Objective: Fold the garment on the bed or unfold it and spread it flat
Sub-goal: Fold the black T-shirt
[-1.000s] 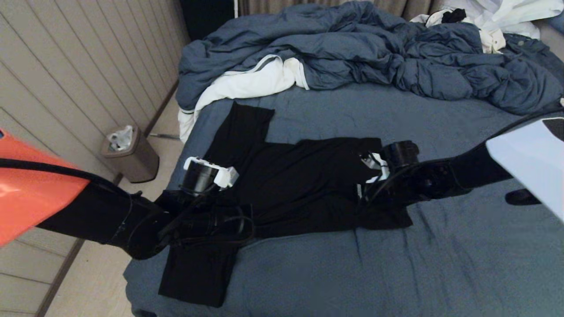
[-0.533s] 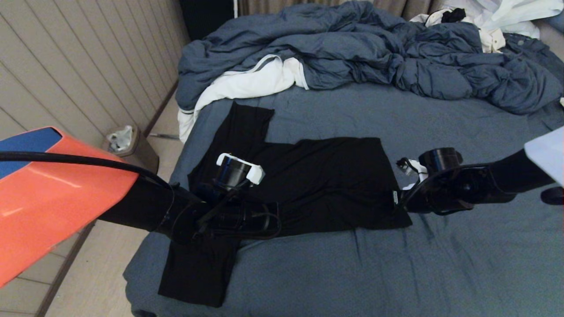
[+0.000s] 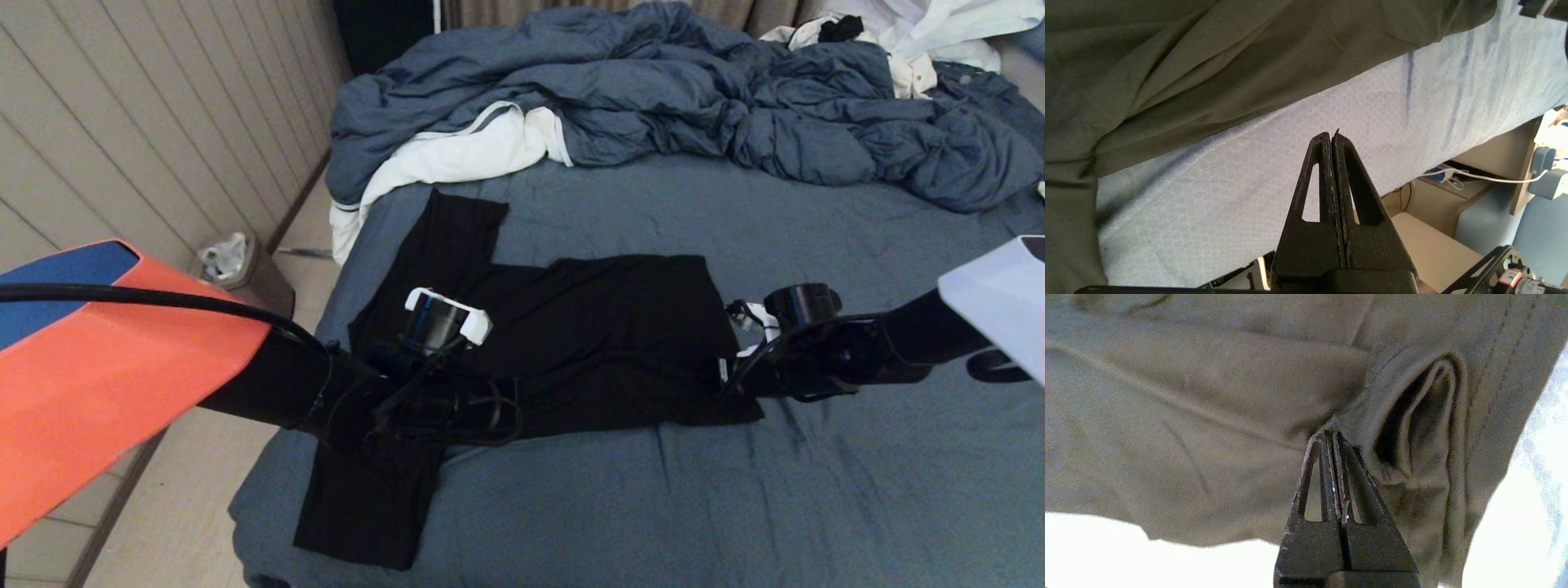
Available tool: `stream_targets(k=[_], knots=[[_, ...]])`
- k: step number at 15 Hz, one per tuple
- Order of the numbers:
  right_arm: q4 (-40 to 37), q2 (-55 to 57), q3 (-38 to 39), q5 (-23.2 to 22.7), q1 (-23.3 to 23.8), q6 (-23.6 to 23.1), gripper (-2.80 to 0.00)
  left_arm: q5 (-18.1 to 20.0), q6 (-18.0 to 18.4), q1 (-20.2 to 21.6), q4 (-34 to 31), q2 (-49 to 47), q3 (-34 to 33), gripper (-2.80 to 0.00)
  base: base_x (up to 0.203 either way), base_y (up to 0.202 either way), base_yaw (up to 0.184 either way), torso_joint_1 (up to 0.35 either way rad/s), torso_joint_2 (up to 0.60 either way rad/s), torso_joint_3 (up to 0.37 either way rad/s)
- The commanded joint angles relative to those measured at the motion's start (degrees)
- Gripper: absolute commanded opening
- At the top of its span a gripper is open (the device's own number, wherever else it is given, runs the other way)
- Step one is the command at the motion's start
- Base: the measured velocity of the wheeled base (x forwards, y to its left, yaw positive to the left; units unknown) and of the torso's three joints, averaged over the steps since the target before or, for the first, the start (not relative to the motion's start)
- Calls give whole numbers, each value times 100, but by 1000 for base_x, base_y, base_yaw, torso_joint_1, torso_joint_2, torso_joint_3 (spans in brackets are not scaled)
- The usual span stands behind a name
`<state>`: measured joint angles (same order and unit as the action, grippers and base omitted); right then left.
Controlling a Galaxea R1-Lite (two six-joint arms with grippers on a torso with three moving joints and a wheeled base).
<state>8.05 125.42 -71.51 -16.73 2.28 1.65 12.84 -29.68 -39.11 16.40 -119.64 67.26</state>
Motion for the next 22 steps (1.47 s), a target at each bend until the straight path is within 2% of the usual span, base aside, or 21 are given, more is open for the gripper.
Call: stream_targets(k=[1,4,10,13,18,20,22], knots=[[4,230,-232,166,-15,2,-280,14,-20,0,0,-75,66,-280,0,0,0,0,0,0],[-12,369,-794,649,-32,63,-280,8,-20,0,-22,-120,189,-280,0,0,0,0,0,0],[-49,745,-1917,918,-78,292,-280,8,-20,4,-13,-257,249,-280,0,0,0,0,0,0],[-50,840,-2457,1129,-70,758,-280,6,-29,8,-5,-314,307,-280,0,0,0,0,0,0],[-37,218,-2270,1106,-232,1192,-280,-61,-5,0,-22,-335,369,-280,0,0,0,0,0,0],[-29,-49,-1810,1083,-571,1175,-280,-146,41,-9,-6,-508,382,-280,0,0,0,0,0,0],[-23,-157,-1464,1032,-1066,1165,-280,-351,275,98,-5,-673,502,-280,0,0,0,0,0,0]])
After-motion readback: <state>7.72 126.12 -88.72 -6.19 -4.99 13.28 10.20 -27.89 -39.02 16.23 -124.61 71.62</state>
